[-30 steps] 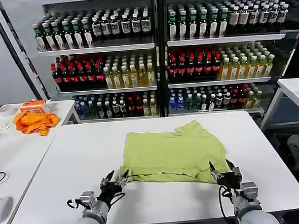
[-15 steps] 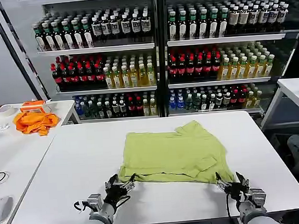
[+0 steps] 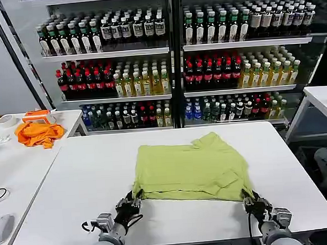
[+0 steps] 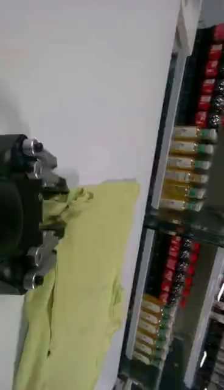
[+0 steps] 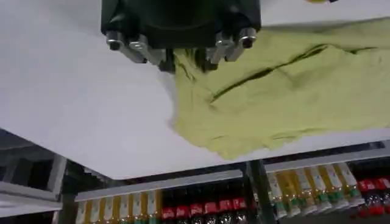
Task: Fold and organize the clothes.
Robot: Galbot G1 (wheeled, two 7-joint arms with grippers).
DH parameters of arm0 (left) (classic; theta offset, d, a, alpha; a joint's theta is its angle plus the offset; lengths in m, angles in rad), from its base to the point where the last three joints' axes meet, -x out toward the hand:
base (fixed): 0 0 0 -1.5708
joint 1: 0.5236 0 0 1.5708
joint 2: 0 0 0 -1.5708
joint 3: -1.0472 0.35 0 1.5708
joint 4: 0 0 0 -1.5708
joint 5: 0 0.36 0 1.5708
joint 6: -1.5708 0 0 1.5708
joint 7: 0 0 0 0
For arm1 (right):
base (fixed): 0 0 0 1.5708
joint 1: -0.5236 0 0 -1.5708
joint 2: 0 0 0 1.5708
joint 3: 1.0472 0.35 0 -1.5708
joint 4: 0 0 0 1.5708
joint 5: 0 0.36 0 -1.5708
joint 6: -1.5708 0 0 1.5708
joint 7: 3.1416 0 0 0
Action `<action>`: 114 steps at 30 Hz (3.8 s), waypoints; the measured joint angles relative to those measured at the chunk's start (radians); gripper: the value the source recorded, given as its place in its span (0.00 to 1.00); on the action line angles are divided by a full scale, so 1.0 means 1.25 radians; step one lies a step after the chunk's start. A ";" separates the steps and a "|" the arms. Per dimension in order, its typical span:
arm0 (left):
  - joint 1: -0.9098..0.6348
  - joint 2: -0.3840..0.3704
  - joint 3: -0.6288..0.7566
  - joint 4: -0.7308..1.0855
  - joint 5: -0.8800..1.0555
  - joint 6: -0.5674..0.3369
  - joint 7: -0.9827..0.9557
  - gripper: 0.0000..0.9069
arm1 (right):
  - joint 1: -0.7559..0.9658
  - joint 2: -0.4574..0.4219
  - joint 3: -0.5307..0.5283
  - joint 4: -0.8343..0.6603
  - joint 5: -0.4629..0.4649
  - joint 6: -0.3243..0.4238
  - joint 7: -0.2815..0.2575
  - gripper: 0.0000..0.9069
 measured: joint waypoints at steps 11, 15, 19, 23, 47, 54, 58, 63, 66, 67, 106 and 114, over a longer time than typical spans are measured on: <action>0.044 -0.002 -0.018 -0.035 -0.018 -0.001 -0.007 0.02 | -0.047 -0.010 -0.009 0.049 -0.010 -0.007 0.000 0.00; 0.075 0.004 -0.031 -0.061 -0.022 -0.004 -0.011 0.02 | -0.077 -0.014 -0.013 0.079 -0.019 -0.010 0.000 0.00; 0.115 0.012 -0.047 -0.095 -0.022 -0.006 -0.017 0.02 | -0.113 -0.022 -0.014 0.112 -0.029 -0.011 -0.001 0.00; 0.162 0.013 -0.063 -0.135 -0.017 -0.010 -0.022 0.02 | -0.152 -0.032 -0.007 0.145 -0.035 -0.014 -0.001 0.00; 0.321 0.032 -0.126 -0.280 0.039 -0.004 -0.040 1.00 | -0.172 -0.119 0.011 0.231 -0.041 -0.036 0.004 1.00; 0.256 0.055 -0.115 -0.274 0.028 0.009 -0.054 1.00 | -0.040 -0.162 -0.028 0.170 0.008 -0.050 0.019 1.00; 0.189 0.062 -0.096 -0.241 0.020 0.020 -0.068 1.00 | 0.073 -0.165 -0.081 0.098 0.044 -0.061 0.034 1.00; 0.069 0.062 -0.061 -0.170 0.019 0.042 -0.088 1.00 | 0.234 -0.149 -0.161 -0.012 0.081 -0.073 0.052 1.00; -0.010 0.064 -0.033 -0.116 0.021 0.057 -0.101 1.00 | 0.317 -0.136 -0.203 -0.076 0.096 -0.078 0.060 1.00; -0.037 0.065 -0.023 -0.094 0.023 0.063 -0.106 1.00 | 0.347 -0.129 -0.219 -0.099 0.104 -0.081 0.063 1.00; -0.374 0.050 0.131 0.243 -0.023 0.164 -0.164 0.02 | 0.682 -0.005 -0.438 -0.463 0.192 -0.124 0.100 0.00; -0.356 0.056 0.120 0.232 -0.050 0.151 -0.157 0.02 | 0.683 -0.008 -0.439 -0.459 0.206 -0.125 0.102 0.00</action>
